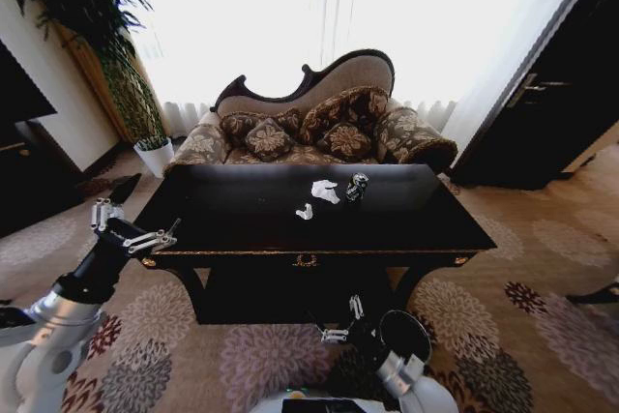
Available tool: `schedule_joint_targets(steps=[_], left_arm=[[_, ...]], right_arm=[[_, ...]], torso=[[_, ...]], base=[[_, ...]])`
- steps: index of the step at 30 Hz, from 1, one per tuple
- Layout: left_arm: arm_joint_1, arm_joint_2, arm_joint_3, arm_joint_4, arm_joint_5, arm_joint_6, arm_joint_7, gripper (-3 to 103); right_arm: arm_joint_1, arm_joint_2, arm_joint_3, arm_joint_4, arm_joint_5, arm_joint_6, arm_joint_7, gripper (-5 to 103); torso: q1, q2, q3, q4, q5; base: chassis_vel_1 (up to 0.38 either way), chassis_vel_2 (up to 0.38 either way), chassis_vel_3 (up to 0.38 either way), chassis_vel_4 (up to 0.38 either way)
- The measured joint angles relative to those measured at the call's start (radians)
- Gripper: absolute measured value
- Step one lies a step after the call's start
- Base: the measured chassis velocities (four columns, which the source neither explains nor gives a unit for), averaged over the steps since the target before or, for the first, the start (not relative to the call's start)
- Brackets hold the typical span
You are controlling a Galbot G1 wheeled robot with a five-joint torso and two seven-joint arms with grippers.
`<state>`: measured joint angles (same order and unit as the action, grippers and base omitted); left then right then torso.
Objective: Move to the front of the table and place the trash on the table into the trash bin.
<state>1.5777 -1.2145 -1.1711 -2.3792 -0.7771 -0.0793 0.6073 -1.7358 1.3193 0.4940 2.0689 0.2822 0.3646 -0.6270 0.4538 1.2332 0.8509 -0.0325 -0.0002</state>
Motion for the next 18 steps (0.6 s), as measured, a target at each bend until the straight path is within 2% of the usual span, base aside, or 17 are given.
schedule_joint_targets(steps=[2,3,6,7,11,12,15,16,18], left_arm=[[0.000,-0.010,-0.006,-0.007,-0.004,0.004,-0.005,100],[0.000,-0.010,-0.006,-0.007,-0.004,0.004,-0.005,100],[0.004,-0.020,-0.013,-0.015,-0.005,0.006,-0.007,100],[0.004,-0.020,-0.013,-0.015,-0.005,0.006,-0.007,100],[0.006,-0.022,-0.027,-0.013,-0.010,0.006,-0.008,100],[0.006,-0.022,-0.027,-0.013,-0.010,0.006,-0.008,100],[0.005,-0.018,-0.033,-0.007,-0.010,0.004,-0.009,100],[0.004,-0.019,-0.033,-0.005,-0.010,0.003,-0.009,100],[0.004,-0.019,-0.031,-0.005,-0.009,0.003,-0.009,100]], right_arm=[[0.009,-0.003,0.003,0.041,-0.014,-0.032,0.064,100],[0.009,-0.003,0.003,0.041,-0.014,-0.032,0.064,100],[0.032,-0.012,0.000,0.099,-0.027,-0.120,0.237,100],[0.032,-0.012,0.000,0.099,-0.027,-0.120,0.237,100],[0.080,-0.036,-0.013,0.162,-0.023,-0.226,0.458,100],[0.080,-0.036,-0.013,0.162,-0.023,-0.226,0.458,100],[0.098,-0.059,-0.013,0.187,-0.023,-0.267,0.542,100],[0.107,-0.074,-0.013,0.203,-0.020,-0.294,0.592,100],[0.111,-0.080,-0.013,0.209,-0.016,-0.308,0.612,100]], torso=[[0.000,0.000,0.000,0.0001,0.0000],[0.000,0.000,0.000,0.0001,0.0000],[0.000,0.000,0.000,0.0000,0.0000],[0.000,0.000,0.000,0.0000,0.0000],[0.000,0.000,0.000,0.0001,0.0000],[0.000,0.000,0.000,0.0001,0.0000],[0.000,0.000,0.000,0.0001,0.0000],[0.000,0.000,0.000,0.0000,0.0001],[0.000,0.000,0.000,0.0001,0.0001]], base=[[0.000,0.000,0.000,0.000],[0.000,0.000,0.000,0.000],[0.000,0.000,0.000,0.000],[0.000,0.000,0.000,0.000],[0.000,0.000,0.000,0.000],[0.000,0.000,0.000,0.000],[0.000,0.000,0.000,0.000],[0.000,0.000,0.000,0.000],[0.000,0.000,0.000,0.000]])
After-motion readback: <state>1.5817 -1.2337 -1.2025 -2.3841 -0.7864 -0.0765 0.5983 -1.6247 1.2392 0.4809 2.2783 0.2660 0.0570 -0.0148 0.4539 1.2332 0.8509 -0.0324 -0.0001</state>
